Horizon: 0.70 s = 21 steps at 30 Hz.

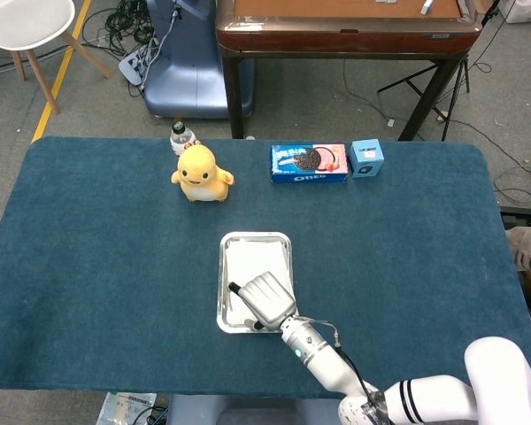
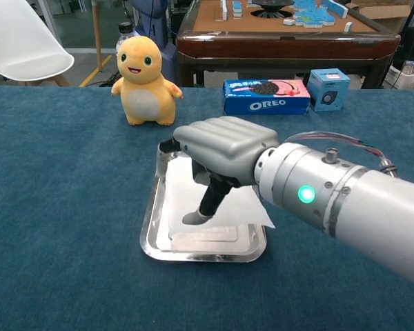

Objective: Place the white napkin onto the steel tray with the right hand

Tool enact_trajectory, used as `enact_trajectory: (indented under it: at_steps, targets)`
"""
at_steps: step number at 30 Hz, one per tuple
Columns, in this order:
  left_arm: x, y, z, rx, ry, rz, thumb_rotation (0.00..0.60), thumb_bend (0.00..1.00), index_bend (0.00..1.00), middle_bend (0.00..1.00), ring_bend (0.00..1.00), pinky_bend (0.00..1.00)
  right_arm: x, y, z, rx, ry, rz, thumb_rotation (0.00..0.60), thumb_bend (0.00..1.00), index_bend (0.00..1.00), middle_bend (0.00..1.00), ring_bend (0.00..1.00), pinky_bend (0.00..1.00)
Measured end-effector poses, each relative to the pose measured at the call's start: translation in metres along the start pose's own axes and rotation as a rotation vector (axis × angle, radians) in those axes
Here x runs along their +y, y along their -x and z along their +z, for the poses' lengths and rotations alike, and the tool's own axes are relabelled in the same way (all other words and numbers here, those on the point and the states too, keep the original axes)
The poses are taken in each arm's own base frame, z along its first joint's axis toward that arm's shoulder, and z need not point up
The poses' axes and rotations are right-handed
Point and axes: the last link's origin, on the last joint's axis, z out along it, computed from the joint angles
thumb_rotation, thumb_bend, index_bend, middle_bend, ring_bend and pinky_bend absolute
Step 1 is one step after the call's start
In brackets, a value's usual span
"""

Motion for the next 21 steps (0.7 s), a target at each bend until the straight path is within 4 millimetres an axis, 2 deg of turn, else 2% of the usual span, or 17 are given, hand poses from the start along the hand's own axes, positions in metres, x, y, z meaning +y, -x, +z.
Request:
enact_trajectory:
  at_steps: [8, 14, 17, 21]
  targets:
    - [0.000, 0.000, 0.000, 0.000, 0.000, -0.001, 0.600, 0.48, 0.34, 0.28, 0.22, 0.36, -0.007, 0.001, -0.007, -0.031, -0.031, 0.024, 0.600, 0.00, 0.31, 1.00, 1.00, 1.00]
    - [0.000, -0.001, -0.001, 0.002, 0.002, -0.003, 0.600, 0.48, 0.34, 0.28, 0.22, 0.36, -0.007, -0.005, -0.015, -0.008, -0.040, 0.024, 0.600, 0.00, 0.31, 1.00, 1.00, 1.00]
    - [0.000, -0.001, -0.001, 0.002, 0.003, -0.003, 0.600, 0.48, 0.34, 0.28, 0.22, 0.36, -0.003, -0.011, -0.020, 0.026, -0.033, 0.006, 0.600, 0.00, 0.31, 1.00, 0.97, 1.00]
    - [0.001, 0.000, -0.001, 0.001, 0.003, -0.001, 0.600, 0.48, 0.34, 0.28, 0.22, 0.36, 0.009, -0.021, -0.030, 0.083, -0.005, -0.040, 0.600, 0.00, 0.32, 0.97, 0.87, 1.00]
